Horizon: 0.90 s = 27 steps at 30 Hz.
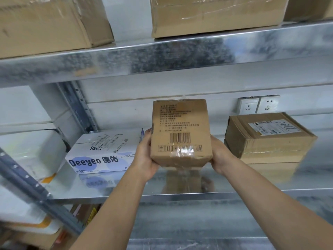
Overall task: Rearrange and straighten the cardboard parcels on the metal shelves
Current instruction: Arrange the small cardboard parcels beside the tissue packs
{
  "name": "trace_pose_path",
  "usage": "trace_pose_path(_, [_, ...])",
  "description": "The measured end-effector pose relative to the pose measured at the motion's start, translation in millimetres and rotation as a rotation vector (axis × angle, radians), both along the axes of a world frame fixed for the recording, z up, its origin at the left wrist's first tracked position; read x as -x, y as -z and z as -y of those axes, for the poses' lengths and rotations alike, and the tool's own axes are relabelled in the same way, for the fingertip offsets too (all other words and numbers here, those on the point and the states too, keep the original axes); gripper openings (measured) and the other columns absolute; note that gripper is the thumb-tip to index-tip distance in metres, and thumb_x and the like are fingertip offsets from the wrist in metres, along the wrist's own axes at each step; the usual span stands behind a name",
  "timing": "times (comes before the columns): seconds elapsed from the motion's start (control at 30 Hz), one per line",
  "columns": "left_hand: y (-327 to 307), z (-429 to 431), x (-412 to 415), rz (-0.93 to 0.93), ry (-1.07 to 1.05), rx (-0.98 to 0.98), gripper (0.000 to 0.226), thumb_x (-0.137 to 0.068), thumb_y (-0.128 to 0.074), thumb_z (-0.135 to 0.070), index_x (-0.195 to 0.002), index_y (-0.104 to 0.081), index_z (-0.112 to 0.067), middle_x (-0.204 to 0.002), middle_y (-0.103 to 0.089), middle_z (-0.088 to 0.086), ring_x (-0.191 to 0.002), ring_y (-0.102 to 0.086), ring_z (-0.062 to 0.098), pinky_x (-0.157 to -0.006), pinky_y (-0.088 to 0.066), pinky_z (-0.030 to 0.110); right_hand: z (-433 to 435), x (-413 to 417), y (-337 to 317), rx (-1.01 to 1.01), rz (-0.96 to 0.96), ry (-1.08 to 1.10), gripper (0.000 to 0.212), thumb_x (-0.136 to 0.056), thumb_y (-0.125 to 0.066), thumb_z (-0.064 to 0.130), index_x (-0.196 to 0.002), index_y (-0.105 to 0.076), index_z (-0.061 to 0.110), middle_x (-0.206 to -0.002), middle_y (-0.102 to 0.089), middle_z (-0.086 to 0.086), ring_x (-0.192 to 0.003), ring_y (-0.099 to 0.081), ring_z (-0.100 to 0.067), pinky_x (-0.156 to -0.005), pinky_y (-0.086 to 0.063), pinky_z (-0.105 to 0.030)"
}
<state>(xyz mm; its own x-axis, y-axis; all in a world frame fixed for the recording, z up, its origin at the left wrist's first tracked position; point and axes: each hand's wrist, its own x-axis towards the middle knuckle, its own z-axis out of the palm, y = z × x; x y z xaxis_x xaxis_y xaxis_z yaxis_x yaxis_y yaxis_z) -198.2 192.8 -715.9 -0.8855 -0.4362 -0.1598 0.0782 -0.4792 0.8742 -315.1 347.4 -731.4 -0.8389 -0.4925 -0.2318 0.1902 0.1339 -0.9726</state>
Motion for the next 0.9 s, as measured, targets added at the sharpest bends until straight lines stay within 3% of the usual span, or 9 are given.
trace_pose_path(0.1, [1.9, 0.8, -2.9, 0.027, 0.017, 0.018, 0.045, -0.102, -0.048, -0.045, -0.139, -0.053, -0.02, -0.109, -0.07, 0.006, -0.084, -0.072, 0.023, -0.061, -0.059, 0.037, -0.6, -2.1, -2.9, 0.087, 0.025, -0.061, 0.029, -0.107, -0.042, 0.049, -0.111, -0.069, 0.037, -0.091, -0.079, 0.006, -0.1, -0.072, -0.022, -0.098, -0.054, -0.043])
trace_pose_path(0.17, [2.3, 0.3, -3.5, 0.039, 0.031, 0.032, 0.047, -0.102, -0.046, -0.046, -0.139, -0.055, -0.017, -0.107, -0.072, 0.005, -0.083, -0.073, 0.022, -0.059, -0.058, 0.036, -0.2, -2.0, -3.3, 0.128, 0.055, -0.079, 0.025, -0.108, -0.044, 0.044, -0.104, -0.067, 0.037, -0.082, -0.078, 0.006, -0.091, -0.072, -0.021, -0.097, -0.053, -0.043])
trace_pose_path(0.3, [0.8, 0.7, -3.5, 0.081, 0.071, 0.094, 0.047, -0.104, -0.035, -0.036, -0.08, -0.071, -0.018, -0.074, -0.072, 0.001, -0.066, -0.071, 0.017, -0.066, -0.052, 0.034, -1.1, -1.2, -1.7, 0.172, 0.132, -0.085, 0.027, -0.108, -0.046, 0.034, -0.089, -0.066, 0.032, -0.07, -0.074, 0.005, -0.076, -0.068, -0.019, -0.09, -0.053, -0.042])
trace_pose_path(0.43, [-2.3, 2.5, -4.5, 0.102, 0.045, 0.137, 0.052, -0.099, -0.038, -0.031, -0.058, -0.07, -0.024, -0.062, -0.066, -0.003, -0.056, -0.065, 0.014, -0.07, -0.05, 0.034, -3.3, 0.1, 0.5, 0.243, 0.228, -0.058, 0.027, -0.107, -0.048, 0.024, -0.086, -0.064, 0.028, -0.061, -0.069, 0.004, -0.056, -0.064, -0.014, -0.068, -0.051, -0.033])
trace_pose_path(0.6, [-5.0, -1.7, -2.6, 0.065, -0.02, 0.02, 0.021, -0.094, -0.054, -0.035, -0.11, -0.065, -0.029, -0.091, -0.071, 0.006, -0.075, -0.067, 0.025, -0.071, -0.052, 0.036, -3.9, 3.2, -0.2, 0.408, 0.277, 0.033, 0.027, -0.105, -0.048, 0.015, -0.116, -0.065, 0.034, -0.072, -0.07, -0.003, -0.067, -0.057, -0.022, -0.066, -0.047, -0.036])
trace_pose_path(0.7, [-3.4, -9.0, -2.4, 0.109, 0.009, -0.05, 0.044, -0.09, -0.058, -0.051, -0.125, -0.062, -0.025, -0.1, -0.071, 0.008, -0.077, -0.07, 0.026, -0.067, -0.056, 0.033, -2.9, 0.8, -2.2, 0.472, 0.267, 0.061, 0.027, -0.105, -0.05, 0.018, -0.119, -0.066, 0.035, -0.08, -0.061, -0.005, -0.07, -0.051, -0.022, -0.063, -0.043, -0.035])
trace_pose_path(0.77, [-4.6, -17.1, -2.7, 0.121, -0.007, -0.073, 0.061, -0.085, -0.063, -0.061, -0.13, -0.061, -0.02, -0.103, -0.073, 0.01, -0.079, -0.071, 0.028, -0.068, -0.057, 0.035, -1.3, -1.3, -3.0, 0.478, 0.234, 0.062, 0.02, -0.106, -0.051, 0.027, -0.121, -0.063, 0.033, -0.087, -0.064, -0.001, -0.073, -0.061, -0.018, -0.064, -0.049, -0.032])
trace_pose_path(0.87, [1.3, -21.4, 1.9, 0.121, -0.073, -0.063, 0.11, -0.053, -0.086, -0.066, -0.144, -0.05, -0.017, -0.127, -0.066, 0.018, -0.102, -0.066, 0.034, -0.088, -0.056, 0.047, -1.2, -1.4, 4.8, 0.418, 0.089, 0.069, 0.03, -0.109, -0.043, 0.035, -0.137, -0.052, 0.026, -0.102, -0.064, 0.007, -0.073, -0.07, 0.0, -0.058, -0.055, -0.018])
trace_pose_path(0.9, [5.1, -20.5, 4.5, 0.115, -0.104, -0.066, 0.113, -0.049, -0.088, -0.065, -0.145, -0.05, -0.019, -0.135, -0.063, 0.019, -0.109, -0.064, 0.035, -0.093, -0.054, 0.05, -1.2, -3.8, 6.0, 0.434, 0.074, 0.061, 0.033, -0.11, -0.041, 0.036, -0.14, -0.049, 0.026, -0.104, -0.064, 0.008, -0.077, -0.071, 0.001, -0.061, -0.055, -0.018])
